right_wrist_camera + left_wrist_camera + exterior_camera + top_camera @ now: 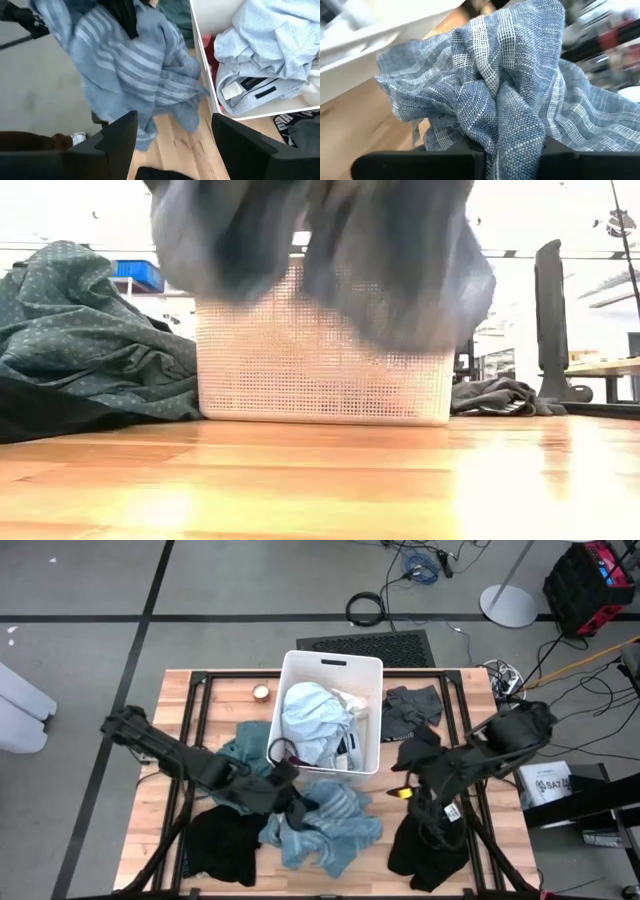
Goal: Sort clothes
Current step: Put the blue polo shirt into the white laundry bin
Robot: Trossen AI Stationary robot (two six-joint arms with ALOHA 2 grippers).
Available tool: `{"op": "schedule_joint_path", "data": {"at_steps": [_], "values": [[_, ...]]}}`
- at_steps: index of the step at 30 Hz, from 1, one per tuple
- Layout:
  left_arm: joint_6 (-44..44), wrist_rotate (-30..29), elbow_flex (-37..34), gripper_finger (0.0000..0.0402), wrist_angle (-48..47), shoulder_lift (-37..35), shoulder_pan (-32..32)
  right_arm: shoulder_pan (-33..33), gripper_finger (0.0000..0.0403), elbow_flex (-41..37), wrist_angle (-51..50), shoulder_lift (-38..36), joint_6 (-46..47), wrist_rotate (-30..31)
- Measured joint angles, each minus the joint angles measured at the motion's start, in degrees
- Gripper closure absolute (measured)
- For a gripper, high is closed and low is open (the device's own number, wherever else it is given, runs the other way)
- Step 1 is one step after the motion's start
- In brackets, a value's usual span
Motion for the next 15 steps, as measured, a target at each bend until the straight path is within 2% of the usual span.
{"op": "schedule_joint_path", "data": {"at_steps": [9,15], "values": [[6.11,-2.52,0.11,0.0356,20.78,-4.12,-0.18,3.35,0.0161,0.0,0.02,-2.56,2.75,4.69],[7.55,-7.3,0.11,0.0356,24.73,-6.61,3.88,5.67,0.0161,0.0,0.0,-2.58,4.47,5.9]]}}
